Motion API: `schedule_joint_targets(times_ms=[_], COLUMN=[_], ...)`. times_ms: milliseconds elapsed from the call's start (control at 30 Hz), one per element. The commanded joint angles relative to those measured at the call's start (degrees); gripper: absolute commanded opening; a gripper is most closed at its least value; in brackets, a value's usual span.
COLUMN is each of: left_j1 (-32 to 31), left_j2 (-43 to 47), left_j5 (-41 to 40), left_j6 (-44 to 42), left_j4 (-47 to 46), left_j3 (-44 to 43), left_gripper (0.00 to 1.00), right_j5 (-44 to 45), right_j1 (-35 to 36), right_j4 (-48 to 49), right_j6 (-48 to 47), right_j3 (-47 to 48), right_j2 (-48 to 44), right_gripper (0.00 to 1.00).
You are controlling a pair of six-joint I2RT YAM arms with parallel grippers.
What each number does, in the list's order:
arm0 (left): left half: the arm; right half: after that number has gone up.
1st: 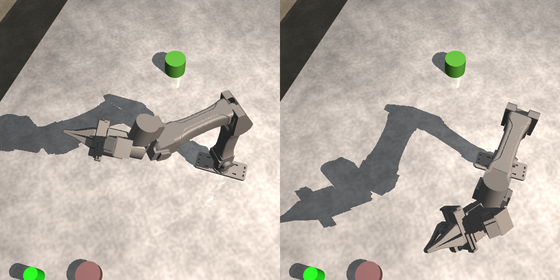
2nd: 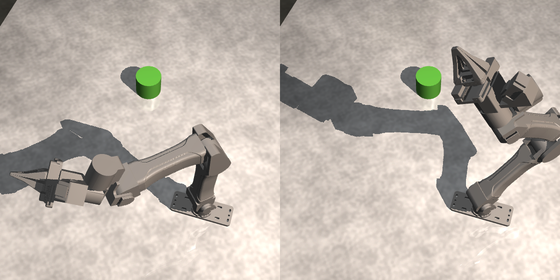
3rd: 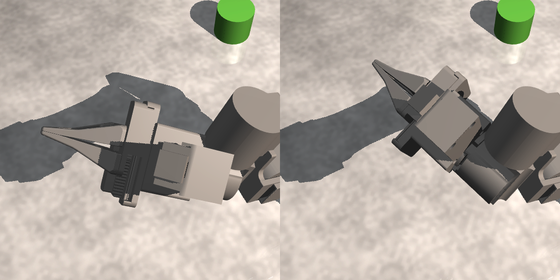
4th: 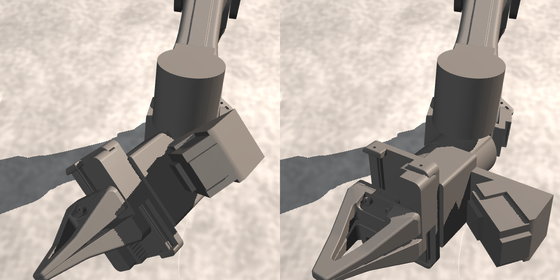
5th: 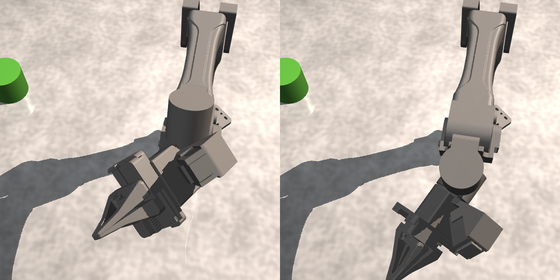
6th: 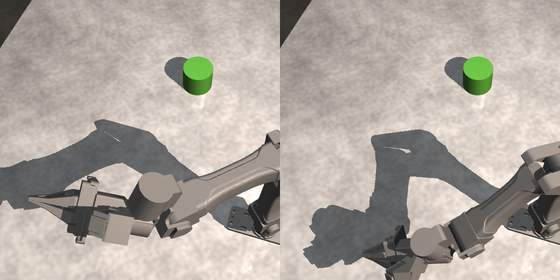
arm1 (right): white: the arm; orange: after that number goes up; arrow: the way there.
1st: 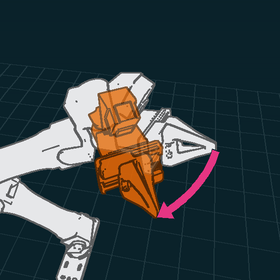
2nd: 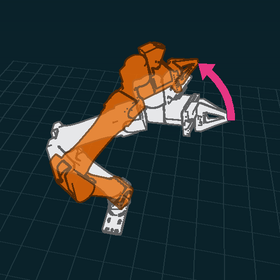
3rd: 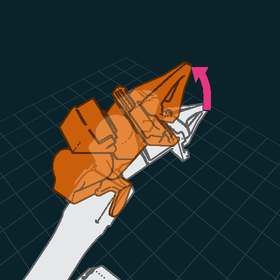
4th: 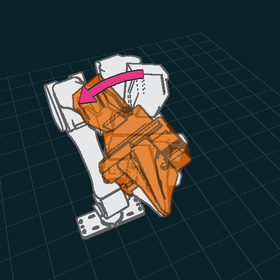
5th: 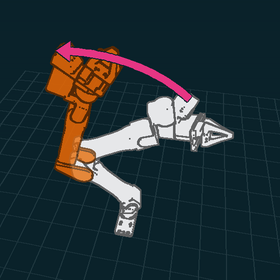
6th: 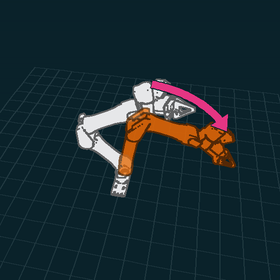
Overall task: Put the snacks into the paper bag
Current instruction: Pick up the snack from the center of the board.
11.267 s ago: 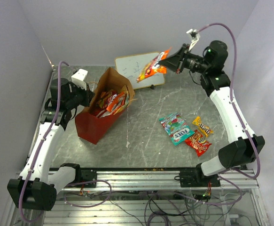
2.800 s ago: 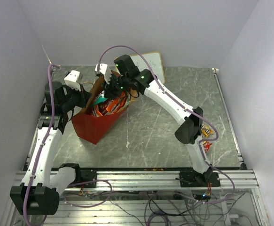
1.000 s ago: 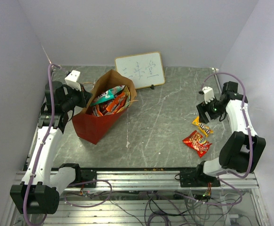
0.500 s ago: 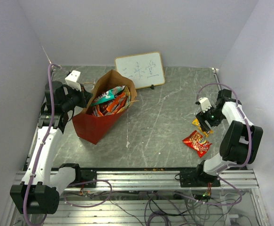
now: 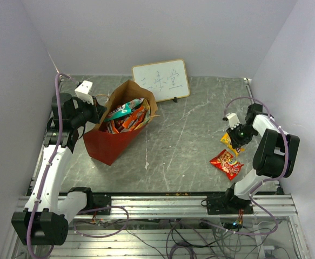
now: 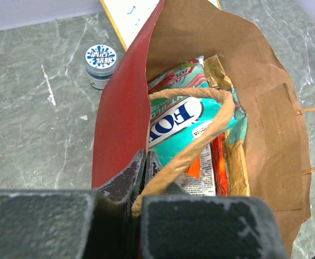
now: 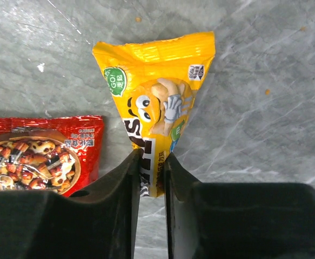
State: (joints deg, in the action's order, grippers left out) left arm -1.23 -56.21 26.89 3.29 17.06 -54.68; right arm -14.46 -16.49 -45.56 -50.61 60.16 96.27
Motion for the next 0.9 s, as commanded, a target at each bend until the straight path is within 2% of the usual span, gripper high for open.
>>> schedule_joint_targets(times_ms=[0,133,233,533,700,867], left_j1=[0.4,0.4,0.4,0.4,0.4,0.4], left_j2=[0.0,0.0,0.0,0.0,-0.2,0.3], left_j5=[2.2,2.3,2.4,2.4,2.3,1.9], left_j6=[-0.3,-0.3,-0.2,-0.1,0.0,0.2], left_j4=[-1.6,-1.8,-1.8,-1.9,-2.2,-2.6], left_j3=[-0.7,-0.6,-0.5,-0.6,-0.2,0.4], left_gripper=[0.07,0.07,0.07,0.07,0.07,0.07], right_j5=[-3.5,-5.6,-8.3,-21.6,-27.2,-26.6], right_j1=[-0.3,-0.3,-0.3,3.4,11.4,22.8], right_j4=[-2.8,-5.4,-8.1,-16.4,-16.5,-8.1], right_j6=[-0.7,-0.6,-0.4,2.9,9.3,16.6], right_j3=[2.7,4.6,7.2,18.6,27.5,33.4], right_j2=[-0.2,-1.7,-2.6,-5.0,-7.0,-10.2], right_gripper=[0.17,0.07,0.03,0.02,0.02,0.02])
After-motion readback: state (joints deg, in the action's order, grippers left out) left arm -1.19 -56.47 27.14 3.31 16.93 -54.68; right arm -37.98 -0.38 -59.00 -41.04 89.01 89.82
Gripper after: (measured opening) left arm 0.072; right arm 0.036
